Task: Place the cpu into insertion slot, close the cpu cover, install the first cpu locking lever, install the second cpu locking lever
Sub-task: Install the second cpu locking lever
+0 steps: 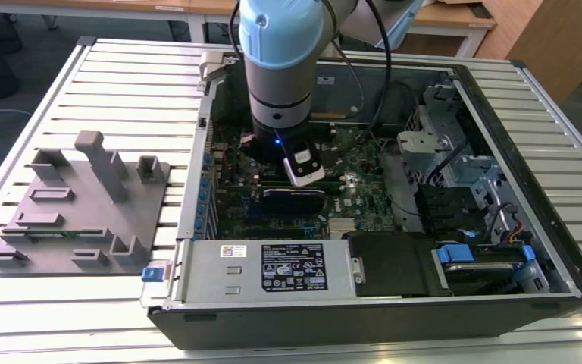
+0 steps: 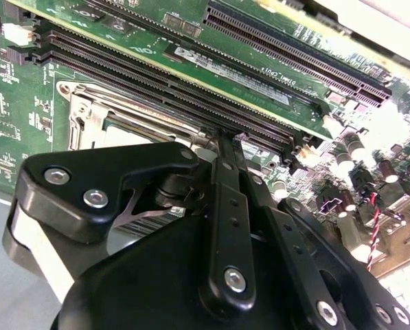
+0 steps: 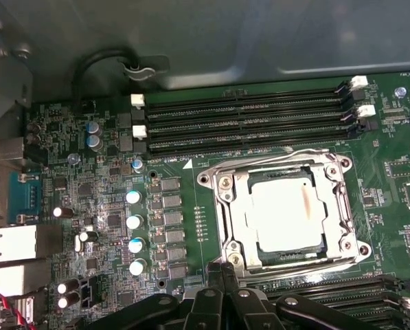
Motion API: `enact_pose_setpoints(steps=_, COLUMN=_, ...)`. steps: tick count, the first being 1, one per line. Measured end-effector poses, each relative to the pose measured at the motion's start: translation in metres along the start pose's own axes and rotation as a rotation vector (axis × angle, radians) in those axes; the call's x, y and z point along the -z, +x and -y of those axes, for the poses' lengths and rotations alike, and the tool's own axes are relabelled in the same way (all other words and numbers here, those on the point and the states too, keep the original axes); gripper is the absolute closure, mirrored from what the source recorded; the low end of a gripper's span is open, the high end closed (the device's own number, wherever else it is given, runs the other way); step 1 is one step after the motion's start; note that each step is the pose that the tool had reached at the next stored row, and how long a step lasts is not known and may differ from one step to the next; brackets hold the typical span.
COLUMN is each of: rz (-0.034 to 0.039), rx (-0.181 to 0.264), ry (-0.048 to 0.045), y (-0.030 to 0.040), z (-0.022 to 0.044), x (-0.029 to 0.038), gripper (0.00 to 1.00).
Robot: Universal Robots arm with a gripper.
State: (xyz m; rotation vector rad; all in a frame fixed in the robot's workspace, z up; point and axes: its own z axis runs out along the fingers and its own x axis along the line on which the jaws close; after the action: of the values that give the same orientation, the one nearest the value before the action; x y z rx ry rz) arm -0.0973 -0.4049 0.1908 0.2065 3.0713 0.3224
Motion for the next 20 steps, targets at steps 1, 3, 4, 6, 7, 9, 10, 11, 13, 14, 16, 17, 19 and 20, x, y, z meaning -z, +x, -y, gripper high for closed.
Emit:
enact_pose_setpoints(steps=1, rz=0.0002, rx=0.000, ry=0.0015, y=0.0000, z=0.0000, x=0.0000, gripper=0.90)
enact_pose_setpoints(steps=3, rz=0.0003, rx=0.000, ry=0.0036, y=0.0000, z=0.0001, x=0.0001, gripper=0.90)
enact_pose_setpoints(steps=4, rz=0.0003, rx=0.000, ry=0.0039, y=0.0001, z=0.0001, x=0.0001, gripper=0.90)
enact_pose_setpoints(steps=6, rz=0.0006, rx=0.000, ry=0.0056, y=0.0001, z=0.0001, x=0.0000, gripper=0.90)
enact_pose_setpoints(steps=7, rz=0.0005, rx=0.000, ry=0.0060, y=0.0001, z=0.0001, x=0.0001, gripper=0.90)
enact_pose_setpoints(steps=9, rz=0.0006, rx=0.000, ry=0.0061, y=0.0001, z=0.0000, x=0.0006, gripper=0.90)
enact_pose_setpoints(steps=10, rz=0.0010, rx=0.000, ry=0.0056, y=0.0001, z=-0.0003, x=0.0017, gripper=0.90)
enact_pose_setpoints(steps=11, rz=0.0009, rx=0.000, ry=0.0065, y=0.0000, z=-0.0006, x=0.0038, gripper=0.90)
enact_pose_setpoints(steps=13, rz=0.0006, rx=0.000, ry=0.0060, y=-0.0001, z=-0.0017, x=0.0084, gripper=0.90)
enact_pose_setpoints(steps=14, rz=0.0006, rx=0.000, ry=0.0060, y=-0.0002, z=-0.0020, x=0.0101, gripper=0.90)
enact_pose_setpoints(steps=16, rz=0.0006, rx=0.000, ry=0.0060, y=-0.0003, z=-0.0027, x=0.0132, gripper=0.90)
enact_pose_setpoints(steps=17, rz=0.0006, rx=0.000, ry=0.0061, y=-0.0003, z=-0.0032, x=0.0151, gripper=0.90)
enact_pose_setpoints(steps=19, rz=0.0007, rx=0.000, ry=0.0061, y=-0.0005, z=-0.0042, x=0.0198, gripper=0.90)
enact_pose_setpoints(steps=20, rz=0.0006, rx=0.000, ry=0.0064, y=-0.0006, z=-0.0047, x=0.0223, gripper=0.90)
